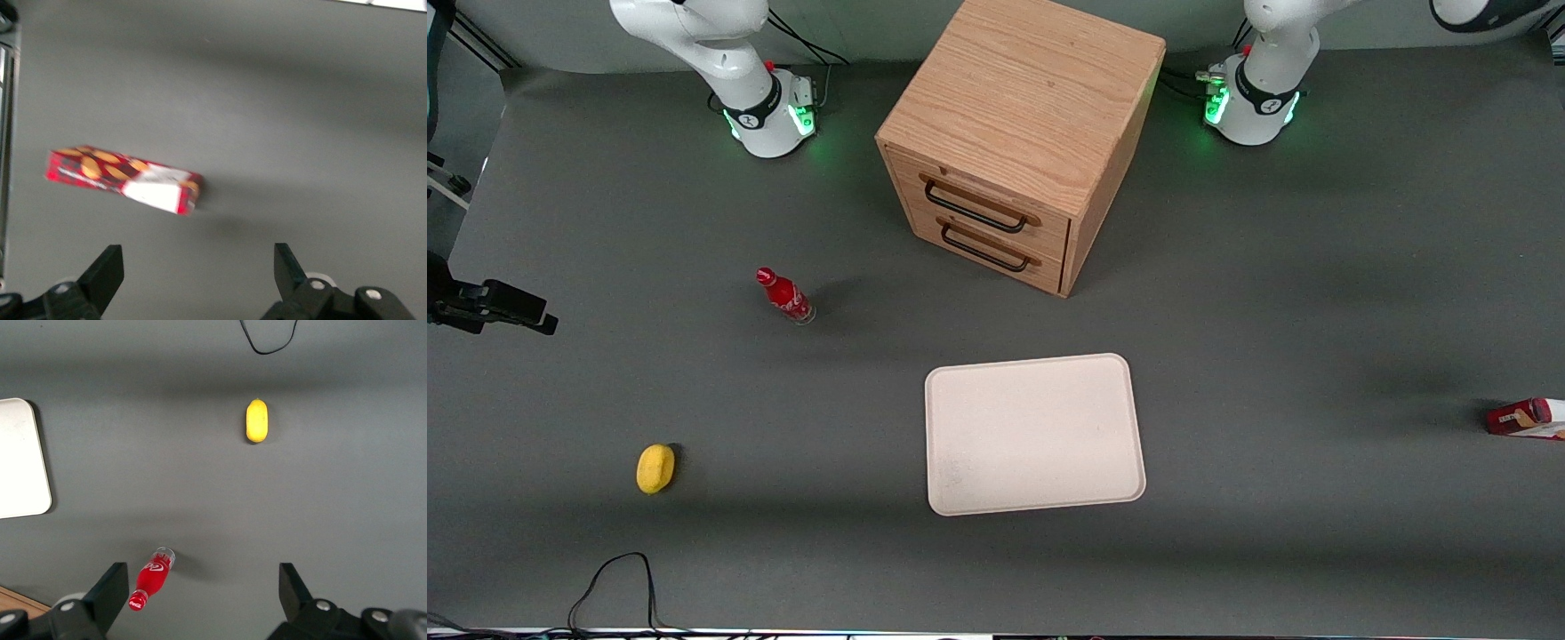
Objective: Place red cookie box on tray
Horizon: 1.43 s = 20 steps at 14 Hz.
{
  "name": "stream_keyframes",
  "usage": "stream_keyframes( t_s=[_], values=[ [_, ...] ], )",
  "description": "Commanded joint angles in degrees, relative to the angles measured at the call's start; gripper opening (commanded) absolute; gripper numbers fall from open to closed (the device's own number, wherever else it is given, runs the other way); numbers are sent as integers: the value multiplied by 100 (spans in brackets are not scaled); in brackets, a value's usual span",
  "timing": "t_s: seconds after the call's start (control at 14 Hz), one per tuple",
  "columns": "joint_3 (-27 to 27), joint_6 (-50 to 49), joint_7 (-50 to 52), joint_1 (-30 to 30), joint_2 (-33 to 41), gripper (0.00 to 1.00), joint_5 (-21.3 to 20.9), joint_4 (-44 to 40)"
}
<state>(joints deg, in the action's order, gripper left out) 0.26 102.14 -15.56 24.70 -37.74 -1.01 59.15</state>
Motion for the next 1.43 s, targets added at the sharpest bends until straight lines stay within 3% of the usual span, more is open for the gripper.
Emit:
stream_keyframes(
  t_s=[0.0, 0.29, 0.64, 0.86, 1.14, 1.36],
  values=[
    [-88, 147, -464, 490, -303, 100, 5, -378],
    [-79, 69, -230, 808, -339, 100, 92, -325],
    [-53, -10, 2262, 887, -278, 100, 180, -238],
    [-35, -72, 4730, 870, -269, 100, 111, -115],
    [17, -37, 6982, 1018, -260, 100, 49, 245],
    [18, 130, 7225, 1010, -312, 100, 5, 352]
  ],
)
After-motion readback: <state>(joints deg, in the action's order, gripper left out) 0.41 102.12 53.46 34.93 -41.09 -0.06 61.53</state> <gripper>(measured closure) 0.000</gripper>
